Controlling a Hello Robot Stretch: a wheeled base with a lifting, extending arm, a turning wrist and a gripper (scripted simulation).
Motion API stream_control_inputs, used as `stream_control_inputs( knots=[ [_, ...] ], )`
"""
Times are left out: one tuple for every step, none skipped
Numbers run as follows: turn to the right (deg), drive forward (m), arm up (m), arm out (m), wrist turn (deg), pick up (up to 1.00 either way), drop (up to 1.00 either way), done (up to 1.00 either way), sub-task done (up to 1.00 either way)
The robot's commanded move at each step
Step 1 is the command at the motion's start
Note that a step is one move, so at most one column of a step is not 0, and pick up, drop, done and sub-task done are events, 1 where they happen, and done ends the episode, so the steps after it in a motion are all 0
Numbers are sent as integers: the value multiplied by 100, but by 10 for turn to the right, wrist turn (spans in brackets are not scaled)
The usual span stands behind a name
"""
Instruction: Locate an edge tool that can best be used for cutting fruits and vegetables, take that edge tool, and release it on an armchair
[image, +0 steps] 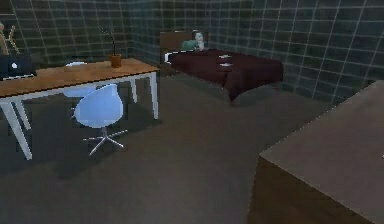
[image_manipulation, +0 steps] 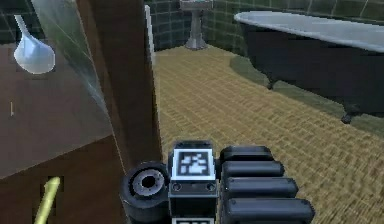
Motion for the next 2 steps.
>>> stream_control_inputs(
  knots=[
    [0,85,0,0,0,0,0,0,0],
    [30,0,0,0,0,0,0,0,0]
  ],
)
